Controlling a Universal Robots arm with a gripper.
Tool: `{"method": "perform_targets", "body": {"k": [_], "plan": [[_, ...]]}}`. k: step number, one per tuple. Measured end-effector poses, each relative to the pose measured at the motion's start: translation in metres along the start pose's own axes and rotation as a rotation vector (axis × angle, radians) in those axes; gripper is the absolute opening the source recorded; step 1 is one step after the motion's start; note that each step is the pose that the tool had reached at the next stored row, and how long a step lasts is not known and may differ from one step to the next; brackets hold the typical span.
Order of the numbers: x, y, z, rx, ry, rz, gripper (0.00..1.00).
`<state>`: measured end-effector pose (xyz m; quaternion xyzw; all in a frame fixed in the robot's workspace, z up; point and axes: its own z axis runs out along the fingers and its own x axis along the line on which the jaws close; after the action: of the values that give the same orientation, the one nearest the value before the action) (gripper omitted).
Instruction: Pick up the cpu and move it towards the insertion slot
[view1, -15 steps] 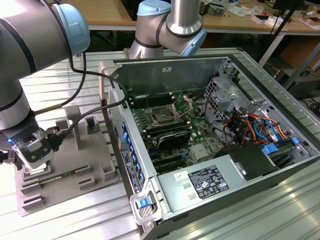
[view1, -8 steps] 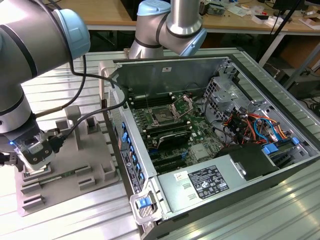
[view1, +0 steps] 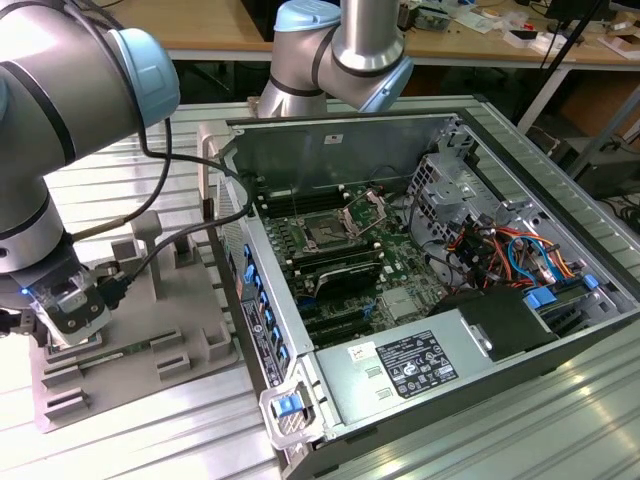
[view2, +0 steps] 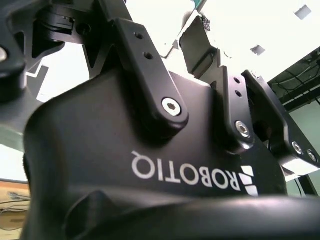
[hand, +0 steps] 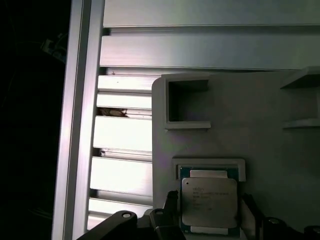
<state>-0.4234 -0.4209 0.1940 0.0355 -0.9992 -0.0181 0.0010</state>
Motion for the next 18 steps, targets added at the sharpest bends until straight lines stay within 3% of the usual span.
{"method": "perform_targets", "body": {"k": [15, 17, 18], "plan": [[-0.0001, -0.0001, 0.0039, -0.0001, 0.0005, -0.025, 0.6], [-0.0001, -0.0001, 0.0039, -0.0002, 0.0005, -0.025, 0.62], [-0.0001, -0.0001, 0.0039, -0.0001, 0.0006, -0.025, 0.68]]}}
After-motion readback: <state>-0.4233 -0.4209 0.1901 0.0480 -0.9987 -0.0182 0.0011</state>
